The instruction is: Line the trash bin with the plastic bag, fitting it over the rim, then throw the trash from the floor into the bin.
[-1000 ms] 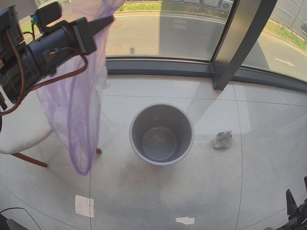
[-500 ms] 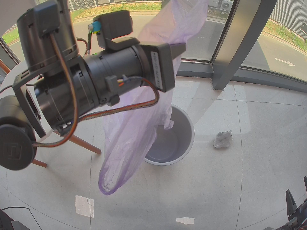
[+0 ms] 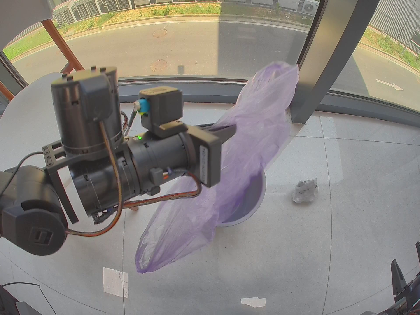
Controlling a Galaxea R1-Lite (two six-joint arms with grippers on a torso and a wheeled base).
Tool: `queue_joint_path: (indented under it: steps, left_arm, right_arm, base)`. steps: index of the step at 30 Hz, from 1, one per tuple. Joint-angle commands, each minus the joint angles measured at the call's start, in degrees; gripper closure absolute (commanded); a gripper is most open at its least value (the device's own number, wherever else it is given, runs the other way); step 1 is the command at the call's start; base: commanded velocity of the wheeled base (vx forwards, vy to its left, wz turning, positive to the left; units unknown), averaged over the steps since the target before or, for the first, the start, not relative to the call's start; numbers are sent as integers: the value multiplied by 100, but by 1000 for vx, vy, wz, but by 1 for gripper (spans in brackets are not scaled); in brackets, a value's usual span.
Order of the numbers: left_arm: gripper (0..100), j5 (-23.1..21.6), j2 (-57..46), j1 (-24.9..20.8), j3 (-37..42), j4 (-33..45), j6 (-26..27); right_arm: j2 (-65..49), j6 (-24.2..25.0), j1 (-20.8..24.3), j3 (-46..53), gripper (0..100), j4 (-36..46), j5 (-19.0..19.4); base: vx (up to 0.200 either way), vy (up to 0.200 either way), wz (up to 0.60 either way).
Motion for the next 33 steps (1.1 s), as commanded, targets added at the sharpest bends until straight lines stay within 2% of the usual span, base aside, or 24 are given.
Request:
queue_joint_path:
  steps: [1, 9, 15, 21, 23, 26, 33]
  left_arm:
    - [100, 35, -8, 232, 344, -67, 130]
    - [100, 158, -113, 495, 247, -32, 183]
    - [100, 185, -61, 724, 98, 47, 605]
    - [100, 238, 80, 768, -289, 768, 631]
    - [100, 238, 106, 961, -544, 1163, 640]
    - [100, 220, 203, 979, -869, 1497, 631]
    - [100, 273, 203, 1199, -755, 1568, 649]
  right_arm:
    - [-93, -4, 0, 101, 0, 0, 4]
    - [-93, 5, 0, 101, 0, 0, 4]
    - [-93, -4, 0, 101, 0, 0, 4]
    - [-93, -21, 0, 101, 0, 0, 4]
    - [-93, -21, 0, 101, 0, 0, 4]
    - [-93, -30, 0, 101, 0, 0, 21]
    - [-93, -39, 0, 101, 0, 0, 21]
  base:
    - [0, 0, 0]
    - [0, 0, 0]
    - [0, 0, 0]
    - [0, 0, 0]
    - [0, 0, 0]
    - [0, 0, 0]
    - [0, 0, 0]
